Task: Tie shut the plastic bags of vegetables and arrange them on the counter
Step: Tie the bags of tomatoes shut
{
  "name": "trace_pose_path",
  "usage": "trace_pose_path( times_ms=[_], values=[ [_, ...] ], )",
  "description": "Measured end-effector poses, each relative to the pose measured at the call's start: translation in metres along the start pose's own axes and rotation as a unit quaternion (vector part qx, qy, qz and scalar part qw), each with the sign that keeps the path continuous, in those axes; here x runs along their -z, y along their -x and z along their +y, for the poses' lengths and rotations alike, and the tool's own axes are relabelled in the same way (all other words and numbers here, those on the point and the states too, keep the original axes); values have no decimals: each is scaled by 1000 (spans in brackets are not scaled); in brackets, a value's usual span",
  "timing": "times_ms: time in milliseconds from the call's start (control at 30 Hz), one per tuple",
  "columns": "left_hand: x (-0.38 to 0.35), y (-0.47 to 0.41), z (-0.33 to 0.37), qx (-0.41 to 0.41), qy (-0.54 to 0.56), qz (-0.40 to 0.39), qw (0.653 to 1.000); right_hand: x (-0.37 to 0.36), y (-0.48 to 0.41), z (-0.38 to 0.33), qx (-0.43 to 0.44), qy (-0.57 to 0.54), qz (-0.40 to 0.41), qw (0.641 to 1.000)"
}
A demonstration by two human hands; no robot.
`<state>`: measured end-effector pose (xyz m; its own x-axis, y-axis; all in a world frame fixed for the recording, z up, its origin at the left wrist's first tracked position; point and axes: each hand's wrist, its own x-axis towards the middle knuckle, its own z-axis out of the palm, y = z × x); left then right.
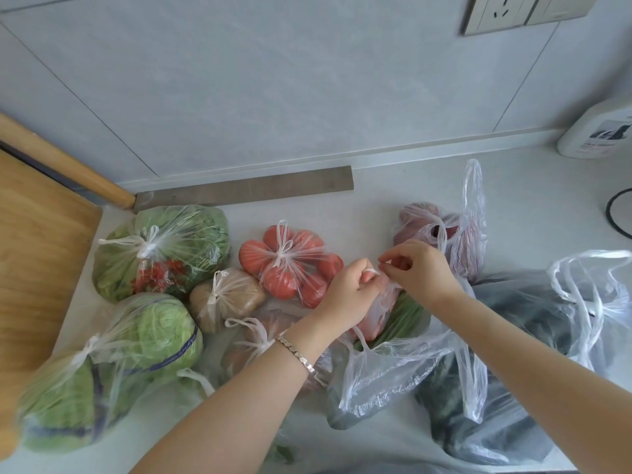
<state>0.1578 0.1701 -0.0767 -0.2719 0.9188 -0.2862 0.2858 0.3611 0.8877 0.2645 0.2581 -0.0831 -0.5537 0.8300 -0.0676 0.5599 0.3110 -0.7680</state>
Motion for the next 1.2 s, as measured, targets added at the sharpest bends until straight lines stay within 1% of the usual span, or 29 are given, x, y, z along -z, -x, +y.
trace_pose_path(
  times_ms=[67, 133, 233, 267, 300, 367, 467, 567, 633, 733, 833, 900, 933, 967, 1000, 1033, 1067, 1100, 1133, 1200],
  values=[
    [1, -1, -1, 9, 5, -9, 1000, 4, 0, 0, 48, 27, -26, 998],
    [2, -3, -3, 16, 16, -3, 1000, 9, 1, -3, 64, 40, -71, 995],
    [7, -9, -6, 25, 44, 27, 998, 18, 4, -9, 14, 10, -177, 984],
    [7, -10, -6, 27, 48, 34, 998, 19, 5, -8, 4, -5, -199, 980],
    [8, -11, -5, 27, 49, 39, 998, 20, 5, -6, -3, -27, -214, 976],
    [8, -11, -4, 30, 55, 42, 997, 22, 7, -6, -12, -106, -227, 968],
    [5, -12, -3, 63, 100, 29, 993, 21, 8, -4, 4, -192, -200, 961],
    [4, -13, -1, 99, 160, 37, 981, 13, 10, -8, -11, -213, -146, 966],
    [4, -12, 1, 108, 184, 42, 976, 7, 11, -6, -33, -211, -100, 972],
    [4, -11, 1, 120, 151, 40, 981, 2, 12, -5, -77, -192, -53, 977],
    [9, -10, -1, 133, 107, 61, 983, 6, 12, -9, -99, -166, -39, 980],
    [19, -11, -3, 117, 88, 82, 986, 12, 8, -10, -133, -202, -23, 970],
    [25, -11, -6, 86, 48, 96, 991, 13, 5, -9, -155, -228, -14, 961],
    [32, -11, -10, 39, -30, 113, 992, 13, 3, -7, -180, -244, 1, 953],
    [40, -10, -18, -14, -144, 133, 980, 12, 0, -2, -211, -249, 17, 945],
    [47, -10, -27, -60, -275, 154, 947, 9, -2, 5, -247, -244, 29, 937],
    [54, -9, -37, -89, -386, 168, 903, 5, -3, 13, -289, -228, 38, 929],
    [61, -8, -47, -101, -461, 170, 865, 3, -3, 23, -330, -217, 42, 918],
    [68, -6, -57, -101, -511, 164, 837, 0, -4, 35, -367, -222, 49, 902],
    [79, -1, -76, -96, -575, 147, 799, -1, -4, 57, -426, -257, 71, 865]
  ],
)
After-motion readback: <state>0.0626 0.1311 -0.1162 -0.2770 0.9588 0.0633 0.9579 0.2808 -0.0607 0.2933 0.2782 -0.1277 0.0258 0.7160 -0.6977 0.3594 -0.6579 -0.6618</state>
